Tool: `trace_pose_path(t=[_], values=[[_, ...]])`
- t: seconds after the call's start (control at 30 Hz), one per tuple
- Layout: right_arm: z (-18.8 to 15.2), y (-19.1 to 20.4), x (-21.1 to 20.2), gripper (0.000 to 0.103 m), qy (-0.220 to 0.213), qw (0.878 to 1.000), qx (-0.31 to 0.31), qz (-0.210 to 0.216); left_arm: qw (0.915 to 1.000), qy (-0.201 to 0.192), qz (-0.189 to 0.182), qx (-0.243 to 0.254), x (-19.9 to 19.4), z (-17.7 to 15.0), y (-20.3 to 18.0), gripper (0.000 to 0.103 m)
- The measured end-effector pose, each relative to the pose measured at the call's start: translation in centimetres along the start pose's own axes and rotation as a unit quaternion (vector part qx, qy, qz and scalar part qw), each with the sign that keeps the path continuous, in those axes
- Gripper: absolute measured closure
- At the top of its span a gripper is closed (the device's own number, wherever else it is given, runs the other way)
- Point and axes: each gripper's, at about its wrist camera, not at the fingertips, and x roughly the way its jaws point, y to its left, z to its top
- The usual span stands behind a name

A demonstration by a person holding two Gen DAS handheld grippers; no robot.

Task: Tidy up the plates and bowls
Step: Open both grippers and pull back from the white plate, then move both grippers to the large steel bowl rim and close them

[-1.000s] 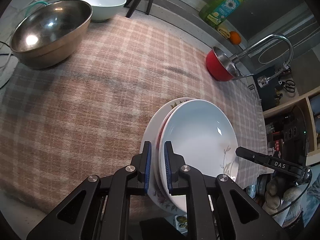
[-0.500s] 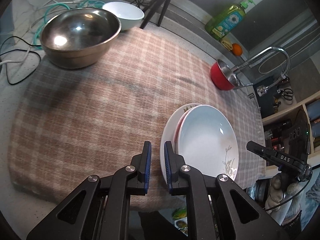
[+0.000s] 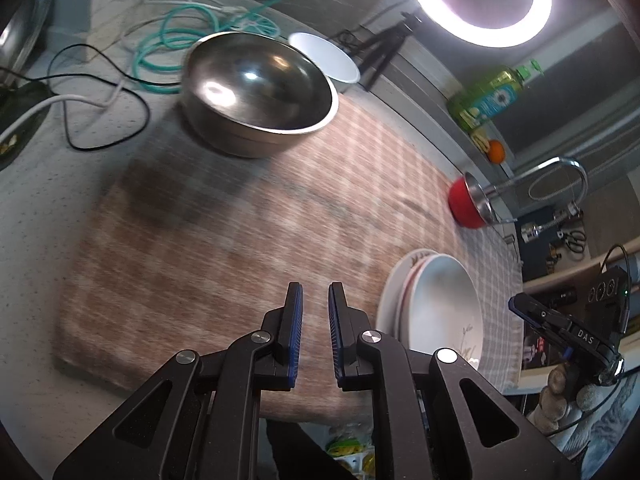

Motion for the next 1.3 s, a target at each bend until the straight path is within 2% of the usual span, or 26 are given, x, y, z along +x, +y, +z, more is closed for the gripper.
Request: trace_pose_path(t=[0.13, 0.23, 0.5, 0.7, 1.07, 1.3], values=[[0.8, 2.0, 1.1, 0.08, 0.005, 1.0, -0.01, 0.012, 0.9996, -0.02, 0.018, -0.008, -1.3, 1.2, 1.9, 0.092], [1.6, 3.6, 2.1, 0.08, 0.01, 1.0, -0.018, 0.021, 0.9988, -0.037, 0.028, -0.013, -2.2, 2.1, 3.1, 0.086], [3.1, 7.9, 4.8, 0.08, 0.018, 0.998, -0.047, 0.038, 0.9969, -0.064, 0.043, -0.018, -3.7, 3.7, 5.1, 0.086], [4.7, 10.2, 6.4, 0.08, 0.018, 0.997, -0.059, 0.044, 0.9958, -0.073, 0.049, -0.023, -4.1, 5.1, 6.5, 0.086], [7.7, 13.0, 10.0, 0.08, 0.02, 0.997, -0.06, 0.049, 0.9946, -0.083, 0.062, -0.009, -3.3, 8.7, 6.7, 0.085], [9.3, 14.3, 13.0, 0.08, 0.036, 0.997, -0.056, 0.048, 0.9954, -0.068, 0.066, -0.013, -1.7, 11.7, 7.7, 0.085]])
